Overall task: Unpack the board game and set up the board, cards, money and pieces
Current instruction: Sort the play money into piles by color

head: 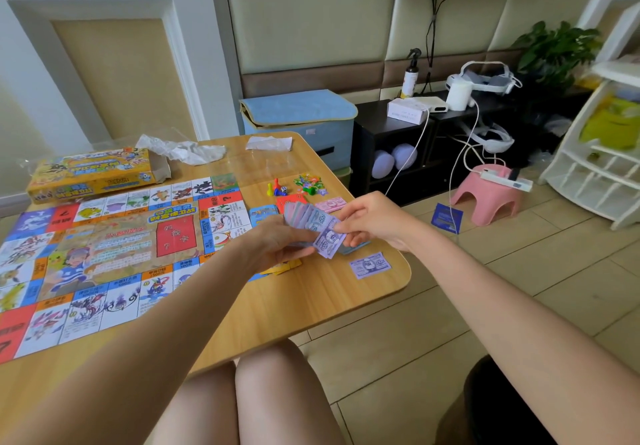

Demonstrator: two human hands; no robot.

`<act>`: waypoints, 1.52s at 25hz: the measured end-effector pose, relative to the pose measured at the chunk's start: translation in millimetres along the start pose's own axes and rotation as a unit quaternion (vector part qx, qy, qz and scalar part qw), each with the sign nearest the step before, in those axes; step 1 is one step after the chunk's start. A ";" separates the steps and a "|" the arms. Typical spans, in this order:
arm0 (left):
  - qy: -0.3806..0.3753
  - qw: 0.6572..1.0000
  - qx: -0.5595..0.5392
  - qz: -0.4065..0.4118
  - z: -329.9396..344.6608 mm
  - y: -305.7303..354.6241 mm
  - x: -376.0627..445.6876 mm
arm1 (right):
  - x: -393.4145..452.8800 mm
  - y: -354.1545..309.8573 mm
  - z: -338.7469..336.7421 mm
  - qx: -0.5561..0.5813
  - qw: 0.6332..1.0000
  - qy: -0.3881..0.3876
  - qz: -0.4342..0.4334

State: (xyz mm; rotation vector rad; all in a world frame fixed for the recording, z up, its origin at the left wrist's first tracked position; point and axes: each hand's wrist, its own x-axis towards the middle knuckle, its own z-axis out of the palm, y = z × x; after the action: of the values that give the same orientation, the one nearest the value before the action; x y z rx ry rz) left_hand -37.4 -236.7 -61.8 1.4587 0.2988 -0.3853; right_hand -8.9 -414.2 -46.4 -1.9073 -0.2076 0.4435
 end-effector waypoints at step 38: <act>0.022 0.999 0.023 0.025 -11.9 6.4 3.8 | 9.8 41.9 1.4 -0.266 0.951 0.157 -0.009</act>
State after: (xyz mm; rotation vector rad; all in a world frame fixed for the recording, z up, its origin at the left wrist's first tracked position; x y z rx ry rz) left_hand -30.8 -224.6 -58.8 1.5183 0.2893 -0.3226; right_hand -3.3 -425.2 -87.6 -2.4710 -0.1416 0.0610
